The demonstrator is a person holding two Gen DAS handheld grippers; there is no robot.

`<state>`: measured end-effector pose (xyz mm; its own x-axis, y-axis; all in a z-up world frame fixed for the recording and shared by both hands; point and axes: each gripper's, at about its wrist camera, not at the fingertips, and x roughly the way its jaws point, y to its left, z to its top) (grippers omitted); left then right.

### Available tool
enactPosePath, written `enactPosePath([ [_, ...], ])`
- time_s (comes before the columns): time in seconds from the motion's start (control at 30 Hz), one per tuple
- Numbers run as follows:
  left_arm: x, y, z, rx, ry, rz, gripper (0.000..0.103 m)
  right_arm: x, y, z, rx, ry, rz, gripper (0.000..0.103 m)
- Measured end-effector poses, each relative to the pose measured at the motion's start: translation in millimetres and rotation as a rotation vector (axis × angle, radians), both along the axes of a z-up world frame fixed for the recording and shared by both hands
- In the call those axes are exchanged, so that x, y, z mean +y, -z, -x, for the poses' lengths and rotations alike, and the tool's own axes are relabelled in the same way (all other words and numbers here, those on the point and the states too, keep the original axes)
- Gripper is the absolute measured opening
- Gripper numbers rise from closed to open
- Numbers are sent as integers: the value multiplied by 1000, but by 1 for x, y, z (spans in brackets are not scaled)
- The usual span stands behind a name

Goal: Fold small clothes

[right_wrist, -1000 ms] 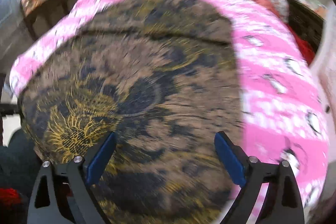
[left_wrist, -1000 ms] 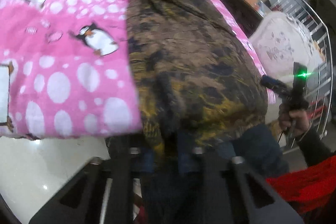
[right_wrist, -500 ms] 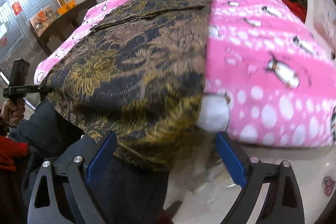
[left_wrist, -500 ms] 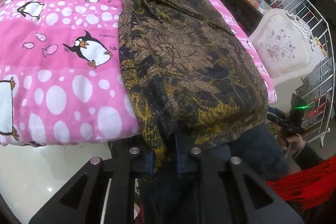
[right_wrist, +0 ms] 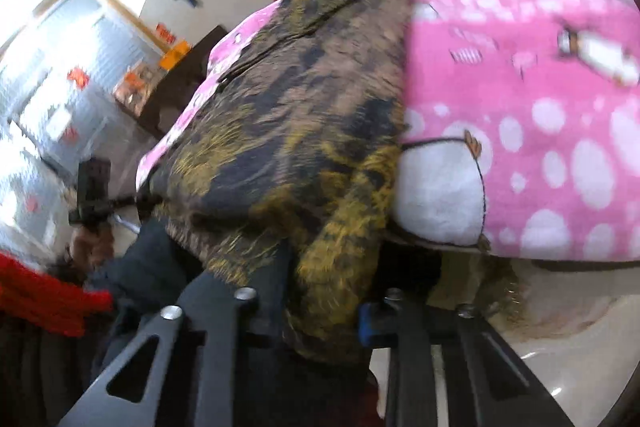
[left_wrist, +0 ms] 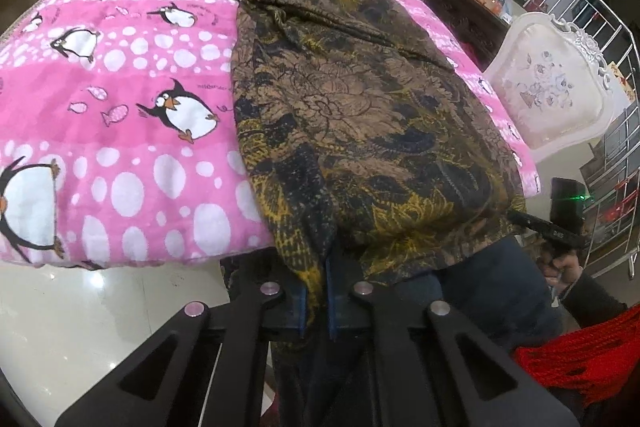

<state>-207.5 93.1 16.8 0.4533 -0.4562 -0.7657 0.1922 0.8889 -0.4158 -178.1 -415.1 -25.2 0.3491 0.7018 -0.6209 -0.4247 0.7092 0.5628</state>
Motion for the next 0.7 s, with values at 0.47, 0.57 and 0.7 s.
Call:
enactPosePath([
  [0.47,20,-52,11,-143,-48,113,5,-17,-91,11,-196,33,-153,6],
  [0.57,27,-77,22,-200,-65,138,5,-11,-132,19,-292,16,-130,6],
  [0.7,39,-119,44,-297,-61,164,4,-7,-184,29,-431,2,-94,6],
])
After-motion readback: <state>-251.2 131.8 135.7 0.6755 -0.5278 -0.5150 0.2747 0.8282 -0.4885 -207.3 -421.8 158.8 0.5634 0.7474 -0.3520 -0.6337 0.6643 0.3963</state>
